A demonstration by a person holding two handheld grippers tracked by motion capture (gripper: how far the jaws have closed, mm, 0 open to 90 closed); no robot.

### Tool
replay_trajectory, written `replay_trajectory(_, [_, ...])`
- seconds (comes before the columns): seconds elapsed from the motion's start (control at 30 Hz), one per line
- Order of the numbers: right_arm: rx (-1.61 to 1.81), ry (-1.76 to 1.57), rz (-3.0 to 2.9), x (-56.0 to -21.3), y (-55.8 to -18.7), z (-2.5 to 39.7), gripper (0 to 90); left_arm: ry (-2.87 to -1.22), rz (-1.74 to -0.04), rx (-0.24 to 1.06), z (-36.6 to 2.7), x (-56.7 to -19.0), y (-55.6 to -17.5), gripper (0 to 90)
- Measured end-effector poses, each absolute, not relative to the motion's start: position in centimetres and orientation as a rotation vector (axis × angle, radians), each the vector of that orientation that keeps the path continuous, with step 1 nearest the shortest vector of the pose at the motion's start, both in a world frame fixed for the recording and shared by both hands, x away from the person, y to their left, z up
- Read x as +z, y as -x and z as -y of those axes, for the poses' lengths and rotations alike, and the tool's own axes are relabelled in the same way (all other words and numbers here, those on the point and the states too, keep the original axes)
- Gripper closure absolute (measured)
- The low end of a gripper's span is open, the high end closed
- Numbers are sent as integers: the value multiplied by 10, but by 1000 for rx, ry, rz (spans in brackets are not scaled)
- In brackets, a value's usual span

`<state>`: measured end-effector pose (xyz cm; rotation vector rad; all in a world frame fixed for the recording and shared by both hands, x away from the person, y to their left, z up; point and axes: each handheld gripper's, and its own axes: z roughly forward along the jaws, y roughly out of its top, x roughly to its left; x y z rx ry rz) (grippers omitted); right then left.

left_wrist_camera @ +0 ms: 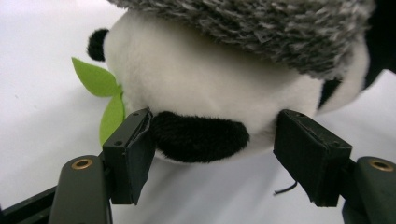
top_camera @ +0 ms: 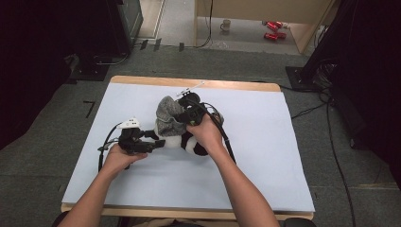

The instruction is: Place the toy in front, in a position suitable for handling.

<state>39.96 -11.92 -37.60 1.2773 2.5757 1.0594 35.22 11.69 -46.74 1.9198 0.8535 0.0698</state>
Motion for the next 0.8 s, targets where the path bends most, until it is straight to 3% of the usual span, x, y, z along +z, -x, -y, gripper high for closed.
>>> replay_trajectory(0.1, [1072, -1299, -2565, -376, -401, 121, 793, -1896, -861, 103, -113, -470, -352, 339])
replay_trajectory(0.2, [1109, -1316, -2553, -373, -403, 121, 795, -1903, -864, 160, -109, -468, -350, 527])
replay_trajectory(0.33, [1206, -1316, -2525, -359, -403, 120, 797, -1886, -861, 186, -106, -463, -348, 601])
replay_trajectory(0.57, [1338, -1268, -2517, -331, -399, 101, 797, -1886, -816, 213, -102, -452, -341, 638])
replay_trajectory(0.8, [1105, -1282, -2668, -365, -401, 86, 793, -1887, -844, 191, -101, -450, -342, 639])
